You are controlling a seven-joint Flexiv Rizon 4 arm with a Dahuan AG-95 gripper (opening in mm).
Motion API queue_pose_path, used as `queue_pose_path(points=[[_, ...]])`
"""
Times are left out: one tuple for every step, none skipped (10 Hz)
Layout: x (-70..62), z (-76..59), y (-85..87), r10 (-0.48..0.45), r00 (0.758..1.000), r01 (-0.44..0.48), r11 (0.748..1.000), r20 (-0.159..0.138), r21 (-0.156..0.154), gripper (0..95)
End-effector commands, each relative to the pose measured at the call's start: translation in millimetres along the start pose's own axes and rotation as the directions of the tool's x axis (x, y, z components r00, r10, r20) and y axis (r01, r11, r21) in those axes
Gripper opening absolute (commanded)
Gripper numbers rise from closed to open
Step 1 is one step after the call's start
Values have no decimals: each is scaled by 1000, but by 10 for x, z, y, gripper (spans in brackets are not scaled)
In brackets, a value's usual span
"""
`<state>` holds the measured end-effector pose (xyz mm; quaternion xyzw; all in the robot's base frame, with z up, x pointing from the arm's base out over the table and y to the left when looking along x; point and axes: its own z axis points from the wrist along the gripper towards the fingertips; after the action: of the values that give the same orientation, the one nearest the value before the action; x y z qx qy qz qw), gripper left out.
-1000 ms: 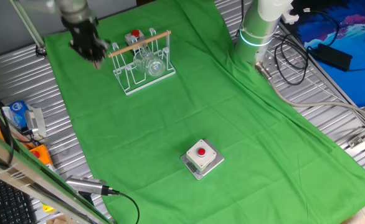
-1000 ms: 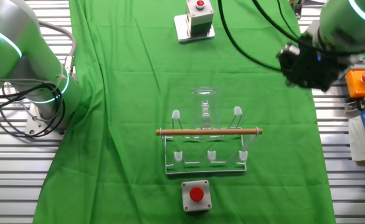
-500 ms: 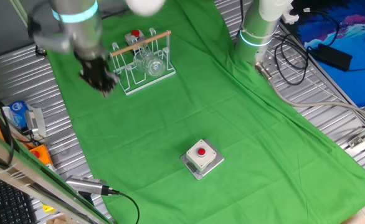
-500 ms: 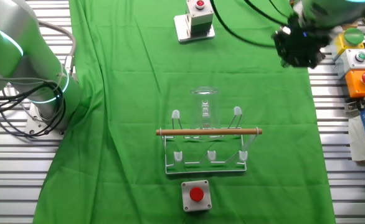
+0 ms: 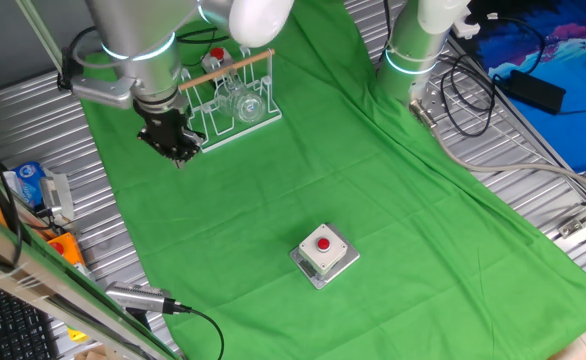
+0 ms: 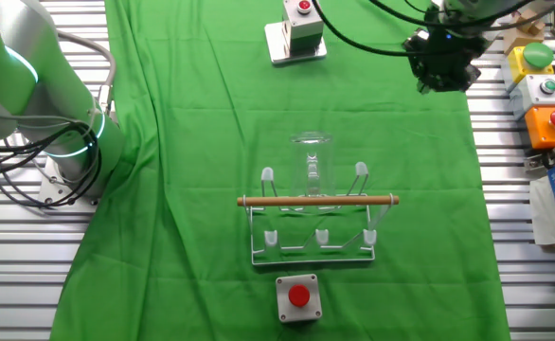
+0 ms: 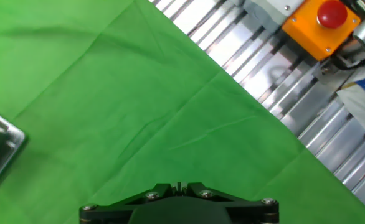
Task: Put the cup on the cup rack
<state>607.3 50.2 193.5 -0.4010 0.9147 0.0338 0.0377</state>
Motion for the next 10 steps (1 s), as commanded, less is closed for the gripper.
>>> queue_pose_path(points=[[-10, -1, -8, -42, 999, 42, 999, -33, -4, 0], [-10, -1, -8, -49, 997, 50, 999, -51, 9, 0], [-10, -1, -8, -50, 997, 51, 999, -56, 10, 0], [-10, -1, -8, -48, 997, 48, 999, -56, 7, 0], [-10, -1, -8, -47, 997, 47, 999, -53, 5, 0], [-10, -1, -8, -43, 998, 43, 999, -51, 5, 0], [-10, -1, -8, -42, 998, 42, 999, -45, -4, 0], [-31, 22, -2, -39, 998, 39, 999, -49, -10, 0], [-84, 180, -10, -58, 997, 58, 998, -45, -12, 0], [-58, 333, -110, -79, 996, 78, 997, -41, -17, 0]])
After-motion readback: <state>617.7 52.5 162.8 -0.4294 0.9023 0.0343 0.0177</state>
